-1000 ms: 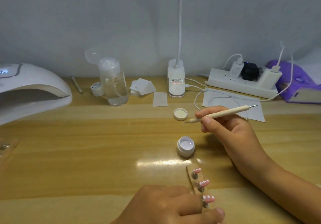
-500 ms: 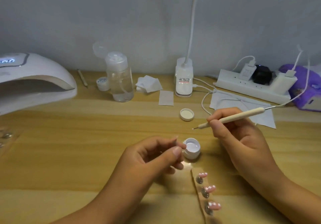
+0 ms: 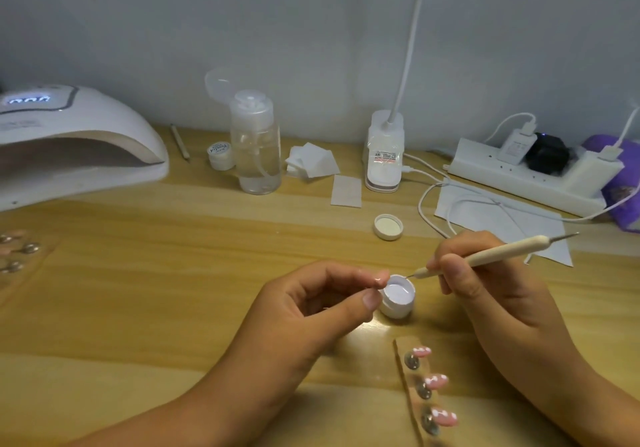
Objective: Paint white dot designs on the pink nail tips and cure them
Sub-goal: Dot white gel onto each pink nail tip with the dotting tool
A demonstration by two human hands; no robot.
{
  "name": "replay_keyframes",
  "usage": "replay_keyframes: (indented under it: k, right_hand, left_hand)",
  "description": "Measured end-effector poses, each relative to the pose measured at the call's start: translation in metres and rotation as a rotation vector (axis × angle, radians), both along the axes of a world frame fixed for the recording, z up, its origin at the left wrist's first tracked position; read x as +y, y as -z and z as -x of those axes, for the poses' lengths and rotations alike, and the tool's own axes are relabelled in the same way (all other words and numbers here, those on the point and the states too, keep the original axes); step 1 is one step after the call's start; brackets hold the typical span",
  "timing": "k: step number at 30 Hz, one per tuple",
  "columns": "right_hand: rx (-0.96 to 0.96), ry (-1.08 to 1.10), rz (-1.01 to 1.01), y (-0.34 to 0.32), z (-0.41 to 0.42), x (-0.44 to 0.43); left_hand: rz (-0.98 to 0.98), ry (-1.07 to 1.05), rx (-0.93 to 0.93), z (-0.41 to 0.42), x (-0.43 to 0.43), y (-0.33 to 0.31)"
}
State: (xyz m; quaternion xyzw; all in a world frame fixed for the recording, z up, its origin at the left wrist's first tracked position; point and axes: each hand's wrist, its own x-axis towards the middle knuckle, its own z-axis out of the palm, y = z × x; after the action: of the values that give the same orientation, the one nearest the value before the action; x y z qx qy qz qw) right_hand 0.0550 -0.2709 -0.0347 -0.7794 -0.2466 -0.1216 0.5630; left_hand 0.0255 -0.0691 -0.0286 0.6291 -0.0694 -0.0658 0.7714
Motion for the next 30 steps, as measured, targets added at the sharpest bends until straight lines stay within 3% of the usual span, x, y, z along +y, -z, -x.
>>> replay_keyframes:
  k: [6, 30]
  right_hand:
    - [0.003, -0.012, 0.045, 0.0009, -0.0016, 0.0004]
    - [0.09, -0.011, 0.132, -0.0035, 0.003, 0.0027]
  left_hand:
    - [0.054, 0.043, 0.0, 0.0005, 0.0035, -0.0019]
    - [-0.044, 0.083, -0.029, 0.0013, 0.0046, 0.0001]
